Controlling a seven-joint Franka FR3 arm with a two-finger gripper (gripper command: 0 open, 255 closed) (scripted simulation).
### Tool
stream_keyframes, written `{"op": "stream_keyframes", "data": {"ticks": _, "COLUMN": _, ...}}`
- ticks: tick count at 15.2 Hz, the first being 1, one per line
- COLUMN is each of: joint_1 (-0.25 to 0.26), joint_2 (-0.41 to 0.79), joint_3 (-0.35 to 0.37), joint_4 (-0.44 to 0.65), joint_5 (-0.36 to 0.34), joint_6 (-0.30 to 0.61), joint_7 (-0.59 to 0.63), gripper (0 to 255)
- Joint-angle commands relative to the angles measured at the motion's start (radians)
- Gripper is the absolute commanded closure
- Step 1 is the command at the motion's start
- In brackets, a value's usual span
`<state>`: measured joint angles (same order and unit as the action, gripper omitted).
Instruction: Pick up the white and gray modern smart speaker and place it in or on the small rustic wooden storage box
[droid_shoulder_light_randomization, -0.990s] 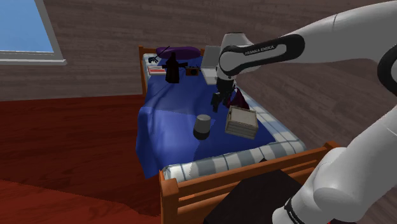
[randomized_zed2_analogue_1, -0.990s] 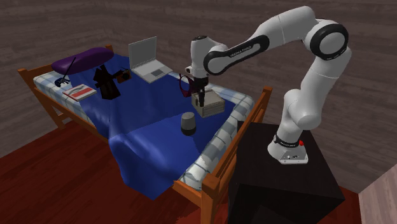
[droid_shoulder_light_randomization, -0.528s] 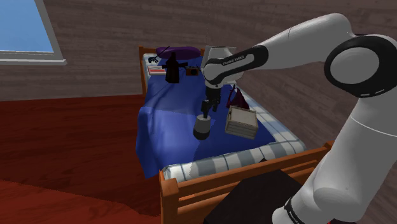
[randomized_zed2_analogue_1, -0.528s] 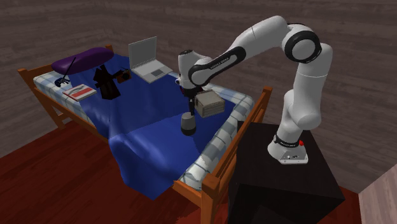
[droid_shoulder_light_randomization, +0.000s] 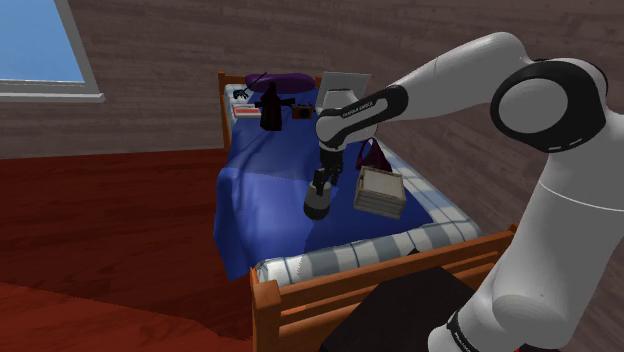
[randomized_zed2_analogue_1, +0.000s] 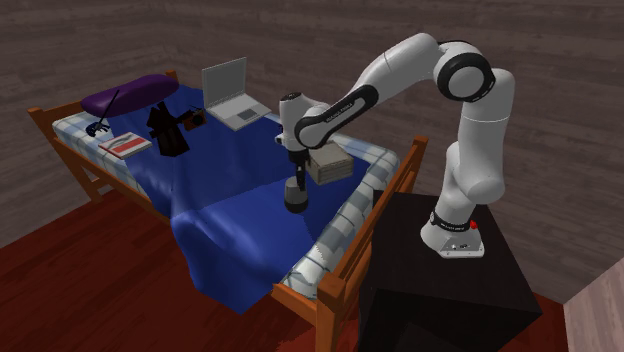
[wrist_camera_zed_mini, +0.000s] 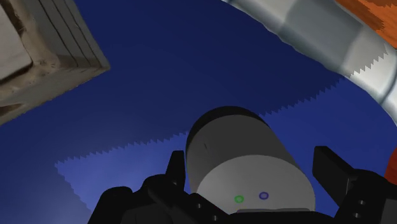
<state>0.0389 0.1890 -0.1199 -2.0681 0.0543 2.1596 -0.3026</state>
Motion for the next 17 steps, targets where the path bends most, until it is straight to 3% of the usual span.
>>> {"op": "stream_keyframes", "data": {"ticks": 1, "joint_1": 0.0, "joint_2": 0.001, "joint_3": 0.0, "joint_4": -0.006, "joint_5": 0.001, "joint_6": 0.008, "joint_7": 0.0, "gripper": 0}}
{"op": "stream_keyframes", "data": {"ticks": 7, "joint_1": 0.0, "joint_2": 0.001, "joint_3": 0.0, "joint_4": -0.006, "joint_5": 0.001, "joint_6": 0.008, "joint_7": 0.0, "gripper": 0}}
{"op": "stream_keyframes", "data": {"ticks": 8, "joint_1": 0.0, "joint_2": 0.001, "joint_3": 0.0, "joint_4": -0.006, "joint_5": 0.001, "joint_6": 0.008, "joint_7": 0.0, "gripper": 255}}
{"op": "stream_keyframes", "data": {"ticks": 17, "joint_1": 0.0, "joint_2": 0.001, "joint_3": 0.0, "joint_4": -0.006, "joint_5": 0.001, "joint_6": 0.008, "joint_7": 0.0, "gripper": 255}}
